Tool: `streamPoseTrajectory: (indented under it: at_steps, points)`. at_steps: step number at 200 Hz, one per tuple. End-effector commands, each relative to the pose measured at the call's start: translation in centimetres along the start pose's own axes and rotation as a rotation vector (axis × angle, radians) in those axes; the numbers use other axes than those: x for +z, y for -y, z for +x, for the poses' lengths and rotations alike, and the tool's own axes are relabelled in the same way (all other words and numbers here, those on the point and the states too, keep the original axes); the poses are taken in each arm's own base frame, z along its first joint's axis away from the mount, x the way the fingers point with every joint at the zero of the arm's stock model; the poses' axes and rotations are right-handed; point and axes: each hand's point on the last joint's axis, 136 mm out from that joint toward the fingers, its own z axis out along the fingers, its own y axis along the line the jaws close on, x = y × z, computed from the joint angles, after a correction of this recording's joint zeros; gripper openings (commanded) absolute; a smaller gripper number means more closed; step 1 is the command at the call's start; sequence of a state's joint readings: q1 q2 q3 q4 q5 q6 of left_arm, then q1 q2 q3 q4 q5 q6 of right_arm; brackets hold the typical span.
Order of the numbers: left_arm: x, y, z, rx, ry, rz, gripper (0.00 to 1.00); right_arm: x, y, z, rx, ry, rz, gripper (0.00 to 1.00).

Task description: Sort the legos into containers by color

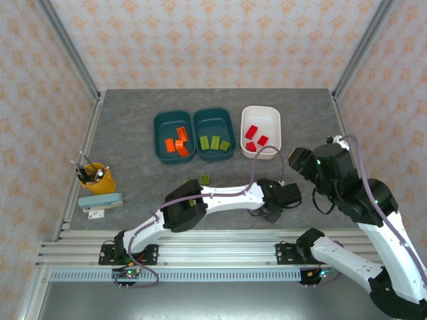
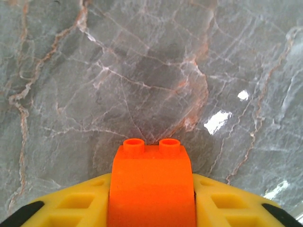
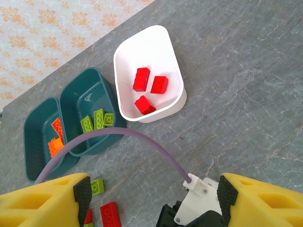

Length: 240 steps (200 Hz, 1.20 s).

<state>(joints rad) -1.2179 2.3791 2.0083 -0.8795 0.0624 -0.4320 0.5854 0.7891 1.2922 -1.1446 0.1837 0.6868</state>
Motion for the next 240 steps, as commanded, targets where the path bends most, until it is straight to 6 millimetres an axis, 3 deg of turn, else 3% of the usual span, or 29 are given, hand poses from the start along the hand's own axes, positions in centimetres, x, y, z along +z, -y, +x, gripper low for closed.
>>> streamPoseTrajectory:
  at_steps: [1,23,51,86,126,154,180,225,240]
  points:
    - [-0.6,-0.9,-0.5,0.006,0.023,-0.056,0.34,-0.3,0.1,-0.3,-0.013,0.009,0.003,0.72]
    - [-2.0,-2.0,-1.3,-0.036,0.051,-0.055,0.33,-0.2,-0.2,-0.2,-0.024,0.000,-0.008,0.72]
    - [-5.1,-5.9,-2.7,-0.174,0.110,-0.035,0.32,0.1,-2.9,-0.1,-0.055,-0.034,-0.110,0.72]
    - [-9.6,-14.0,-3.2,-0.391,0.184,-0.038,0.32,1.1,-9.8,0.3,-0.092,-0.116,-0.356,0.73]
    - [-13.4,-25.6,-1.1,-0.626,0.234,-0.106,0.32,5.0,-16.6,2.8,-0.110,-0.304,-0.527,0.73]
    - [-14.3,-33.6,1.4,-0.786,0.232,-0.184,0.32,8.7,-19.9,4.2,-0.102,-0.395,-0.577,0.73]
    - [-14.2,-39.7,3.5,-0.917,0.215,-0.256,0.32,12.4,-22.1,5.4,-0.100,-0.465,-0.576,0.72]
    - [-13.3,-46.7,4.2,-1.037,0.197,-0.378,0.32,17.7,-25.5,6.4,-0.065,-0.518,-0.591,0.70]
    - [-11.4,-48.5,4.4,-1.058,0.152,-0.405,0.32,19.0,-26.2,6.9,-0.062,-0.545,-0.584,0.69]
